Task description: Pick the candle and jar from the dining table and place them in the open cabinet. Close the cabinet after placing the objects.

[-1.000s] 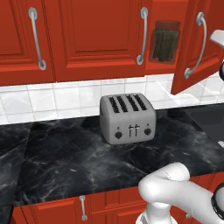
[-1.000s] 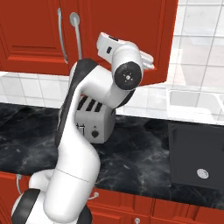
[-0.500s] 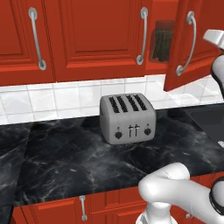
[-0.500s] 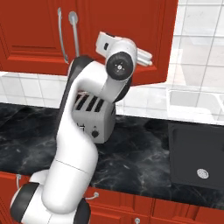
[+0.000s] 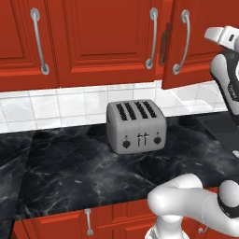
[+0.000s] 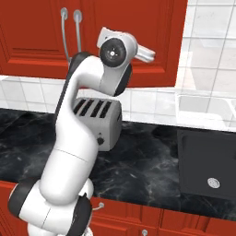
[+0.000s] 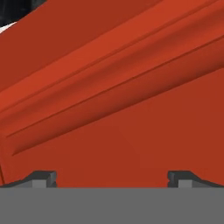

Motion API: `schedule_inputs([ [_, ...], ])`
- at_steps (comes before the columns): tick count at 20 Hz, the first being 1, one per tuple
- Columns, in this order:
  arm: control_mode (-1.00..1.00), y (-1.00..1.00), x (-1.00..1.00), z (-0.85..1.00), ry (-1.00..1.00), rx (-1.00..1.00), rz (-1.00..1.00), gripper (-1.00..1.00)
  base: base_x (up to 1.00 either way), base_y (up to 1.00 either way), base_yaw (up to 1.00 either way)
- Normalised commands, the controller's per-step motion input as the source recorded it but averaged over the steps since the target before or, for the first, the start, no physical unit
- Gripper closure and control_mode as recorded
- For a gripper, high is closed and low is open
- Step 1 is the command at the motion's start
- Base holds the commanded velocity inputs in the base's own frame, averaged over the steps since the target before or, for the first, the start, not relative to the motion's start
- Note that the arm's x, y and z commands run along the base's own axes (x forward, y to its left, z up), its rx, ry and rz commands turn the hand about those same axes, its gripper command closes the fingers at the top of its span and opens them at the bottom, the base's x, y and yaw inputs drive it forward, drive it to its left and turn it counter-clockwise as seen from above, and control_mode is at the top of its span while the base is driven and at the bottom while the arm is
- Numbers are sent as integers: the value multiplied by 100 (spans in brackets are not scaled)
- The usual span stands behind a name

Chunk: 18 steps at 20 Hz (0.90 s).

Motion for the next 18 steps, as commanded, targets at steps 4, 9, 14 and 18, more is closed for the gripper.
schedule_inputs([
  [4,-100,1,59,-25,7,-1,-8,-100,0,0,0],
  [9,-100,0,49,-23,7,0,-8,-100,0,0,0],
  [14,-100,0,42,-36,2,-2,-4,-100,0,0,0],
  [18,-100,-1,28,-49,3,-1,-3,-100,0,0,0],
])
